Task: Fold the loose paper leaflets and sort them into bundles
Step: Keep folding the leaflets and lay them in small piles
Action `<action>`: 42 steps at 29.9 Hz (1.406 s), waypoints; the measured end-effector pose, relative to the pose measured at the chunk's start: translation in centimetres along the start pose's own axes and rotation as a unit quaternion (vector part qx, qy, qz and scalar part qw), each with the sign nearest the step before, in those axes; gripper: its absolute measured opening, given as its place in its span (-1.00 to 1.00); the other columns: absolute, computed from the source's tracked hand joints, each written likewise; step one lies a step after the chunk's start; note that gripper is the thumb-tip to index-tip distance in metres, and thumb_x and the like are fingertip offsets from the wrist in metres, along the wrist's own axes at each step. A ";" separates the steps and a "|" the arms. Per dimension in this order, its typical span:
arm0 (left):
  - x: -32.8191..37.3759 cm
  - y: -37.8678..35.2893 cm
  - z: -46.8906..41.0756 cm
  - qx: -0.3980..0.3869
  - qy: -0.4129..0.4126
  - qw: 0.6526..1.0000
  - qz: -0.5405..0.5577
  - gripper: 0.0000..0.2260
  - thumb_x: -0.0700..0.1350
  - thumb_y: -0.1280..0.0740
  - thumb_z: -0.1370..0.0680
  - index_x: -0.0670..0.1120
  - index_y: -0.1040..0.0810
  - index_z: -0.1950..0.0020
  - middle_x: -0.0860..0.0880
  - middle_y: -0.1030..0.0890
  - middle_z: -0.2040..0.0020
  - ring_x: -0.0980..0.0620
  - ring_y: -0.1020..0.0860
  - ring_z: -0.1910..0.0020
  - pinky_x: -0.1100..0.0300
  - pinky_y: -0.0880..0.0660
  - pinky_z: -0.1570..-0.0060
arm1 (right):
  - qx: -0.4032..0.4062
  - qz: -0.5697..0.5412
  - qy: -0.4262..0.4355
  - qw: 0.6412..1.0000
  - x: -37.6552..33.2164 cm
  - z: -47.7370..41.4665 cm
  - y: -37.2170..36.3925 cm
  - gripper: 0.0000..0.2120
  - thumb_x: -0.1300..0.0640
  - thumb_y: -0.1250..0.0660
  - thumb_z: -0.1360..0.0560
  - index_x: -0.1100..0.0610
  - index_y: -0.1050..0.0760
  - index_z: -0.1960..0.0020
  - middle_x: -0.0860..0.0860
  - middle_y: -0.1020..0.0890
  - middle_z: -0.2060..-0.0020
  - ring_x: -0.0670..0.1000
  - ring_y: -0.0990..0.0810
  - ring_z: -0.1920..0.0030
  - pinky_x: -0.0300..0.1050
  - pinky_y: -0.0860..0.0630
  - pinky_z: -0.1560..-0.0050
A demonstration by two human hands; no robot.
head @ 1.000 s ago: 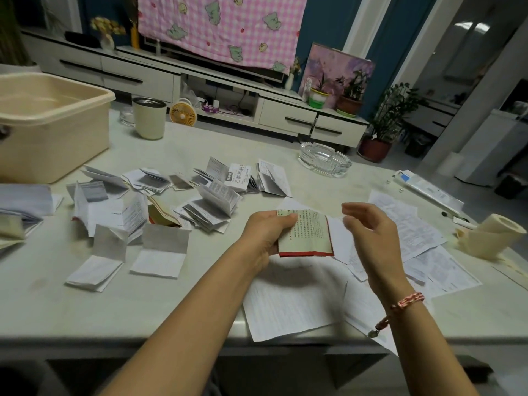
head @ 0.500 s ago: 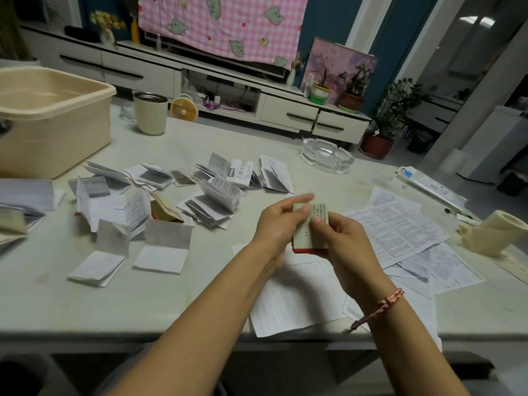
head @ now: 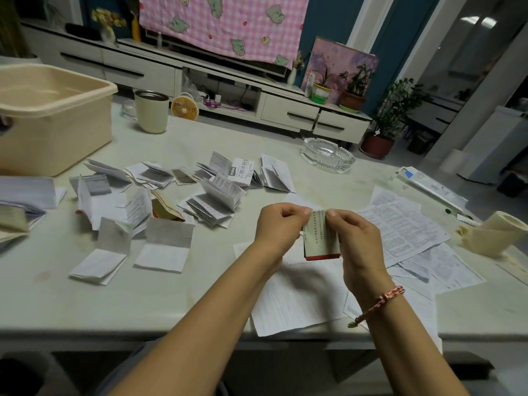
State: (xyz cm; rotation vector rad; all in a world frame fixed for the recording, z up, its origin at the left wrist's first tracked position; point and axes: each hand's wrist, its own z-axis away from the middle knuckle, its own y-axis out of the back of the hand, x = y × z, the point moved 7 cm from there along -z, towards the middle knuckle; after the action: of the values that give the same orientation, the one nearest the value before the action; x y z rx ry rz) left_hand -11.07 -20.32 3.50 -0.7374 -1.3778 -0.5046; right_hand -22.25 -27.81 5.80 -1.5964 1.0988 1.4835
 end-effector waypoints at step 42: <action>2.4 8.4 -0.2 0.332 -0.042 0.931 -0.146 -0.73 -0.08 -0.12 -0.62 -0.11 -0.56 -0.15 -0.08 -0.55 -0.17 -0.10 -0.46 -0.17 0.13 -0.35 -0.03 | -0.125 -0.077 -0.169 0.975 3.3 0.5 -9.5 -0.85 0.37 -0.31 -0.47 0.27 -0.48 -0.03 0.06 -0.54 0.40 -0.08 -0.47 0.48 -0.32 -0.41 0.48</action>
State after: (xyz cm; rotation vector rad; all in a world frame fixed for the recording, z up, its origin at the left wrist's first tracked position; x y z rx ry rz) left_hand -4.63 -14.49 4.40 0.0028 -1.6196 -0.2046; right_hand -13.81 -23.88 1.89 -1.4805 0.6037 1.7597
